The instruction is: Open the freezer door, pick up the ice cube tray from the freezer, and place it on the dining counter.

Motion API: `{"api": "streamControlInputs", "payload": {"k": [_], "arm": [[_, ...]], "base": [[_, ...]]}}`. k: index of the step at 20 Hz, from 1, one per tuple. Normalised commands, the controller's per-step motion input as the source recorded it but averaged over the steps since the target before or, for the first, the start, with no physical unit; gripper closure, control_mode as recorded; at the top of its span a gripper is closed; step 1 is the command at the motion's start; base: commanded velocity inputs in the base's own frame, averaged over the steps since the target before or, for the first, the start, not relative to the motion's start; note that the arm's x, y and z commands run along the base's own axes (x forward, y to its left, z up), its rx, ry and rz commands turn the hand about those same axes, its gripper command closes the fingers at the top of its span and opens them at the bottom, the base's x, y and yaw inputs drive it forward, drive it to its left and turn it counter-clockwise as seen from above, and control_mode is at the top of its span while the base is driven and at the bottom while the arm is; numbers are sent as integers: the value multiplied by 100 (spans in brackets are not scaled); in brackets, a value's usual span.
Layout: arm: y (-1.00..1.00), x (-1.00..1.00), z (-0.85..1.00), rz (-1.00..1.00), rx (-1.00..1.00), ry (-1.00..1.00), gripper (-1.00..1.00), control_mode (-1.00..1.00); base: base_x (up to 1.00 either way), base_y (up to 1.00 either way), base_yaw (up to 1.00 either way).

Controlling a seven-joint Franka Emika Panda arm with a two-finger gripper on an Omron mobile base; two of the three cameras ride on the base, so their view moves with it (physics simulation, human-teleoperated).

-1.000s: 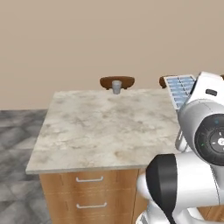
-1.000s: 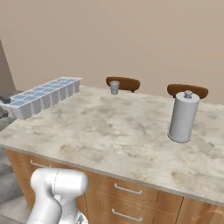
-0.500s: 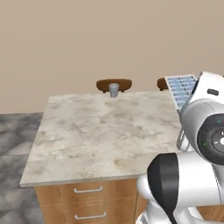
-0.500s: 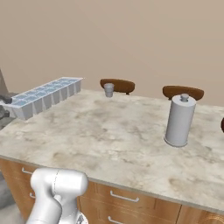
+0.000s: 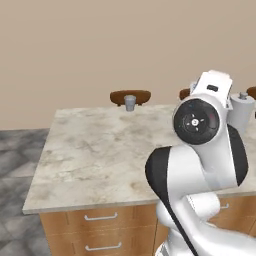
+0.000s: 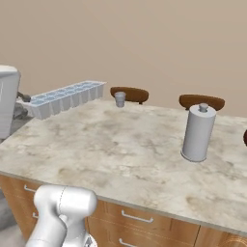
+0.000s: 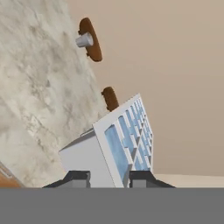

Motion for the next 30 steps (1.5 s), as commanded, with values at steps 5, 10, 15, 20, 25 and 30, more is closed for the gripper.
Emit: {"api": "streamControlInputs", "payload": {"k": [5, 10, 15, 20, 25, 30], "arm": [[2, 65, 0, -13, 4, 3, 100, -100], [3, 38, -12, -5, 10, 12, 100, -100], [2, 40, -24, -1, 10, 10, 100, -100], [15, 57, -45, 0, 7, 7, 100, -100], [14, 54, -56, 0, 10, 5, 100, -100], [1, 43, -44, 0, 11, 3, 100, -100]], "base": [[0, 0, 0], [0, 0, 0], [0, 0, 0], [0, 0, 0], [0, 0, 0], [0, 0, 0]]}}
